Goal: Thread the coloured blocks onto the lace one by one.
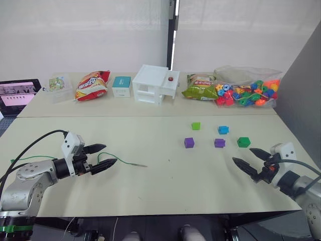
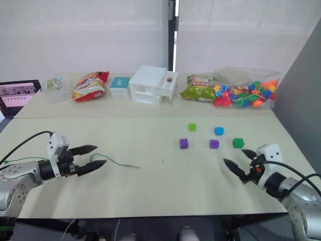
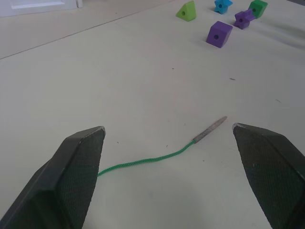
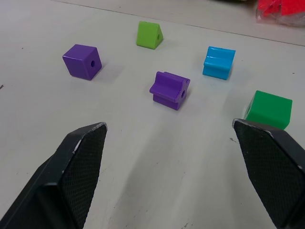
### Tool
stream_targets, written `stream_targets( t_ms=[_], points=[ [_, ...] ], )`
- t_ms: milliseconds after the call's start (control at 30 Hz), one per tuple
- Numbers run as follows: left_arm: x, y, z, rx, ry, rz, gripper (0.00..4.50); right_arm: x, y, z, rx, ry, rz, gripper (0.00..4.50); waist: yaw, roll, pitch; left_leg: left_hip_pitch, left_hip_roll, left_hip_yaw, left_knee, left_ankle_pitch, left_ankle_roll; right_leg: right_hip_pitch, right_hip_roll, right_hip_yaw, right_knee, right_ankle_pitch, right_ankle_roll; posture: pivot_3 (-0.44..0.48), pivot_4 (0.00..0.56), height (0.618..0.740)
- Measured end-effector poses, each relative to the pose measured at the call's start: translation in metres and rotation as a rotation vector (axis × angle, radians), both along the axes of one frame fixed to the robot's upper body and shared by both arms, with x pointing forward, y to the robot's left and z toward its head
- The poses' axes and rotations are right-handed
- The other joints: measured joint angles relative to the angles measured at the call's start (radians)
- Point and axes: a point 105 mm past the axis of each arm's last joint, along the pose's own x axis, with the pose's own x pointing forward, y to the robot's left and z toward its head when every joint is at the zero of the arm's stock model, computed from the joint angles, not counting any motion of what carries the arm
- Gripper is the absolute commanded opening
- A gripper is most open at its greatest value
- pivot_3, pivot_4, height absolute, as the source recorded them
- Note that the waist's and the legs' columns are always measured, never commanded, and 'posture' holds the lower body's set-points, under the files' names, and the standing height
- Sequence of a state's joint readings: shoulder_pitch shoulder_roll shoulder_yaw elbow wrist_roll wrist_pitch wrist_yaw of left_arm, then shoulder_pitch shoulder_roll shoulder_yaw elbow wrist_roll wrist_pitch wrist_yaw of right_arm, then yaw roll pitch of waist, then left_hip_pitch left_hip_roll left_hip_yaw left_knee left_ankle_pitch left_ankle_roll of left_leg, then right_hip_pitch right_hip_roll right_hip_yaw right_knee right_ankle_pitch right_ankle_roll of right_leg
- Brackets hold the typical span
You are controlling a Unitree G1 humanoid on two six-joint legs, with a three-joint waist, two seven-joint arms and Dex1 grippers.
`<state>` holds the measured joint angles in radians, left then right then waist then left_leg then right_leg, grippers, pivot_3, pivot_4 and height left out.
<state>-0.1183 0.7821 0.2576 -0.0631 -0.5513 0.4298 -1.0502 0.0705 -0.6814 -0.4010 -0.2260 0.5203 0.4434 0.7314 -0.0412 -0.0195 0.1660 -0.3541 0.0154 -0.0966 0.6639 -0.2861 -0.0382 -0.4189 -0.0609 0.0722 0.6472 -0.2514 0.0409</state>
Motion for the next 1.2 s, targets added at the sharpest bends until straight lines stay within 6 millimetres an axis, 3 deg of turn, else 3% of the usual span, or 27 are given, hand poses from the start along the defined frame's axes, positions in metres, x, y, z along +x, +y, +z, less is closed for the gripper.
stream_targets(
  t_ms=[133, 233, 400, 533, 700, 800, 967, 1200],
  points=[
    [0.006, -0.005, 0.004, -0.019, -0.012, -0.019, 4.5, -0.004, 0.001, -0.003, 0.007, 0.002, -0.025, 4.45, 0.007, 0.0, 0.0, 0.0, 0.0, -0.001, 0.0, 0.0, 0.0, 0.0, 0.0, 0.0, 0.0, 0.0, 0.0, 0.0, 0.15, 0.74],
    [0.009, -0.019, 0.005, -0.028, -0.02, -0.1, 4.5, -0.013, 0.011, -0.006, 0.039, 0.008, -0.039, 4.45, 0.008, 0.0, 0.0, 0.0, 0.0, 0.0, 0.0, 0.0, 0.0, 0.0, 0.0, 0.0, 0.0, 0.0, 0.0, 0.0, 0.15, 0.74],
    [0.01, -0.038, -0.011, 0.017, 0.027, -0.291, 4.5, -0.029, 0.033, -0.011, 0.068, 0.046, 0.003, 4.45, 0.004, 0.0, 0.0, 0.0, 0.0, 0.0, 0.0, 0.0, 0.0, 0.0, 0.0, 0.0, 0.0, 0.0, 0.0, 0.0, 0.15, 0.74],
    [0.017, -0.049, -0.023, 0.139, 0.051, -0.469, 4.5, -0.038, 0.056, -0.012, 0.078, 0.091, 0.126, 4.45, 0.0, 0.0, 0.0, 0.0, 0.0, 0.0, 0.0, 0.0, 0.0, 0.001, 0.001, 0.0, 0.0, 0.0, 0.0, 0.0, 0.15, 0.74],
    [0.035, -0.058, -0.024, 0.257, 0.017, -0.622, 4.5, -0.046, 0.094, -0.004, 0.03, 0.13, 0.368, 4.45, -0.003, 0.0, 0.0, 0.0, -0.001, 0.0, 0.001, 0.0, 0.0, 0.001, 0.001, 0.0, 0.0, 0.0, 0.0, 0.0, 0.15, 0.74],
    [0.043, -0.055, -0.028, 0.353, 0.021, -0.683, 4.5, -0.043, 0.107, 0.002, -0.018, 0.123, 0.467, 4.45, -0.003, -0.001, 0.0, 0.0, -0.001, -0.001, 0.003, 0.0, 0.001, 0.001, 0.001, 0.0, 0.001, 0.0, 0.0, 0.0, 0.15, 0.74],
    [0.046, -0.056, -0.041, 0.436, 0.029, -0.75, 4.5, -0.036, 0.114, 0.007, -0.06, 0.094, 0.499, 4.45, -0.001, -0.001, 0.0, -0.002, -0.001, -0.002, 0.007, -0.003, 0.005, 0.001, 0.001, -0.001, 0.001, 0.0, 0.0, 0.0, 0.15, 0.74],
    [0.049, -0.067, -0.045, 0.403, -0.005, -0.774, 4.5, -0.036, 0.114, 0.012, -0.054, 0.061, 0.444, 4.45, 0.014, -0.001, 0.0, -0.006, -0.002, -0.003, 0.016, -0.008, 0.014, 0.001, 0.001, -0.002, 0.003, 0.0, 0.001, 0.0, 0.15, 0.74]
  ],
)
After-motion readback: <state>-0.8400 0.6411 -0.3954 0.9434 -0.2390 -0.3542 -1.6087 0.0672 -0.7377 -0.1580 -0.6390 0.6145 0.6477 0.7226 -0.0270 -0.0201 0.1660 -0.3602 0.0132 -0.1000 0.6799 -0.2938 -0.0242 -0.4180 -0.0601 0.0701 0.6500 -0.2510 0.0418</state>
